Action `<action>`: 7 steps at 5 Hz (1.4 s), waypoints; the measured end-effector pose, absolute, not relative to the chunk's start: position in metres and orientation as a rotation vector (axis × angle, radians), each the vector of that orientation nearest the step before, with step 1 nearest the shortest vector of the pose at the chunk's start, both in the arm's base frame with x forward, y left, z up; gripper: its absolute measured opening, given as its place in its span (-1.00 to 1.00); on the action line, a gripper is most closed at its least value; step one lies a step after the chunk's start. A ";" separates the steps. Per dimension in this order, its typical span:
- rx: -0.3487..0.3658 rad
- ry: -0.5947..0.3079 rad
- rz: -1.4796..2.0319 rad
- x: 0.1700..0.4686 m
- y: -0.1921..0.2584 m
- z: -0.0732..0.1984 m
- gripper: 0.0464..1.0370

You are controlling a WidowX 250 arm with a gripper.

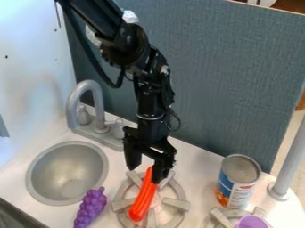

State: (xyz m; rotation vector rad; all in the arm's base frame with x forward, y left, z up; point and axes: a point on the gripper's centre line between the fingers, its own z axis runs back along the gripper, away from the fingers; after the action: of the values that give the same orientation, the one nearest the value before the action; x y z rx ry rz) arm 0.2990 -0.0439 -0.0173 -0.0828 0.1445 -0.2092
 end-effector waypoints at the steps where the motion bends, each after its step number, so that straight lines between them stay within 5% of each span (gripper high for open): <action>1: -0.082 0.175 -0.201 0.294 -0.043 -0.028 0.93; 3: -0.039 0.015 -0.006 0.308 -0.052 -0.044 0.93; 7: 0.203 0.160 0.149 0.314 -0.037 -0.083 0.93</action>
State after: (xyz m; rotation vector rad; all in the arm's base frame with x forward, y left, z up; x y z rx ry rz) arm 0.3143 -0.0366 -0.0832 0.2025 0.1602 0.1487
